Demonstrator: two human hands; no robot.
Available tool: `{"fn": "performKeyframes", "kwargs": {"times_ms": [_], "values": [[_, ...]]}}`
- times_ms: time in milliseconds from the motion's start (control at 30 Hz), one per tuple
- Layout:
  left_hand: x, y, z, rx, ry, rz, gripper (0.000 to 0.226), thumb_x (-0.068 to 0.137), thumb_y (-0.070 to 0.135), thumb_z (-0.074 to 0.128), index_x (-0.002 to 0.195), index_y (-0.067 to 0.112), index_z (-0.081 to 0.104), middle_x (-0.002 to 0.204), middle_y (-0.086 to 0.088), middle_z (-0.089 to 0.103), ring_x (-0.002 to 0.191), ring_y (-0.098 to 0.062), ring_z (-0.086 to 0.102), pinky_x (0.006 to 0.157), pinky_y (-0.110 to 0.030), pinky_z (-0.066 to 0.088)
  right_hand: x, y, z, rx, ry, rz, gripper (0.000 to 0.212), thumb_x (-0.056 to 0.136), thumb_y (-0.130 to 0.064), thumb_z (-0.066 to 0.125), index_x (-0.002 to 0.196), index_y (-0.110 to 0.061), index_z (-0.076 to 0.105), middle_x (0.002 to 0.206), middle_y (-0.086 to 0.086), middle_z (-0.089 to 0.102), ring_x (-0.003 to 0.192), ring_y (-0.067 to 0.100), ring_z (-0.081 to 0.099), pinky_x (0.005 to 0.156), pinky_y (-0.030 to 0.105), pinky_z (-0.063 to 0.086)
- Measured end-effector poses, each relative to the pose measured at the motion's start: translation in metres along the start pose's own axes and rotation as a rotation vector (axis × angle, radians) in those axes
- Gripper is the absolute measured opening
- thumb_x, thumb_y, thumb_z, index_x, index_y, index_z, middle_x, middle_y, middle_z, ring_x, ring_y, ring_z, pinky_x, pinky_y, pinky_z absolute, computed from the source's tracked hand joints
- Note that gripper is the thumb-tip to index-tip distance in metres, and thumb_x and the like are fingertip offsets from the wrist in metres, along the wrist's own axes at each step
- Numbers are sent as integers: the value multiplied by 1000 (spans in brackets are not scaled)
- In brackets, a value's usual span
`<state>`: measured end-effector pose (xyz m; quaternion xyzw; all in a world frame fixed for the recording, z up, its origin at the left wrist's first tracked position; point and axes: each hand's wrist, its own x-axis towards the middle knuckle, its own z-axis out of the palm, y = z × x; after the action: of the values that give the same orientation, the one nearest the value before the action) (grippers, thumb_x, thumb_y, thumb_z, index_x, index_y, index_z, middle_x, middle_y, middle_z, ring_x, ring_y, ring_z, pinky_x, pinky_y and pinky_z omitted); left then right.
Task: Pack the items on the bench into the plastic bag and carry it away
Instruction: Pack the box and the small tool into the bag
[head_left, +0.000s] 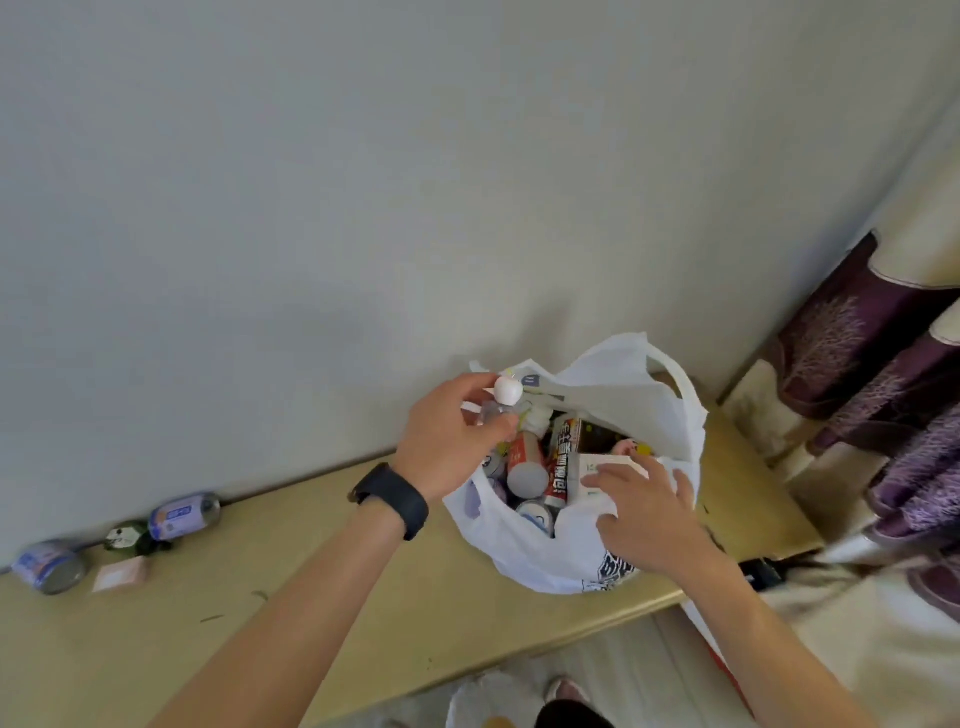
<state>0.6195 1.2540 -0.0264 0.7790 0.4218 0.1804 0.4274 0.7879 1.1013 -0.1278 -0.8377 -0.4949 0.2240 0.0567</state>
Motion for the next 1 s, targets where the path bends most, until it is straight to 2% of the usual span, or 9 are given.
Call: {"fn": "performKeyframes", "kwargs": {"times_ms": [100,233,400,500,533,600,733,867,1000], "values": [[32,5,41,327,-142,179,38,87,29,66,125,27,60,115,2,60,97,-18,60,88,-33,48,-9,18,10,-192,-15,-10,63,84,-21,51,141,-44,38,152,-15,33,149,22,7,115,60,-3],[49,-25,100,757,-396,210,36,93,23,55,129,24,53,126,-4,51,105,-30,58,81,-39,50,-11,31,14,-259,68,21,33,91,-22,52,119,-39,57,130,-9,53,133,21,31,109,53,10],[34,-68,112,1023,-540,229,32,91,24,56,123,21,52,133,-7,50,104,-34,57,81,-42,50,-13,41,32,-186,181,-17,23,75,-22,75,90,-36,66,129,-7,58,137,27,34,106,55,33],[26,-70,99,1175,-494,351,42,89,27,58,131,26,54,147,-6,39,134,-31,38,113,-50,25,-12,47,39,-162,168,-33,47,70,-20,67,114,-34,61,144,-7,48,143,31,29,111,56,25],[24,-71,92,1221,-471,337,48,89,27,57,136,28,50,154,-6,31,143,-30,25,117,-54,13,-12,48,41,-176,140,-32,57,69,-21,66,123,-36,57,145,-8,47,144,31,28,112,55,20],[19,-74,76,1276,-431,261,55,87,31,56,141,30,44,161,-4,16,149,-29,5,117,-60,-1,-10,49,44,-213,119,-18,53,66,-23,75,115,-40,64,130,-10,60,137,28,40,108,56,27],[8,-79,48,1199,-432,94,56,93,41,46,147,35,35,163,1,11,150,-24,6,116,-59,2,-7,52,39,-142,271,33,27,67,-21,85,83,-38,71,99,-15,71,117,25,60,94,52,47],[-7,-82,30,936,-303,66,49,97,41,42,145,43,33,161,6,20,147,-20,21,119,-47,13,-12,50,31,-40,351,65,21,81,-24,76,95,-39,73,112,-15,71,125,26,53,96,51,41],[-35,-94,9,469,-63,61,44,98,38,48,141,38,43,146,9,45,131,-17,43,105,-31,35,-29,27,26,27,391,-34,26,88,-42,61,111,-37,72,117,-12,70,125,25,53,98,50,40]]}}
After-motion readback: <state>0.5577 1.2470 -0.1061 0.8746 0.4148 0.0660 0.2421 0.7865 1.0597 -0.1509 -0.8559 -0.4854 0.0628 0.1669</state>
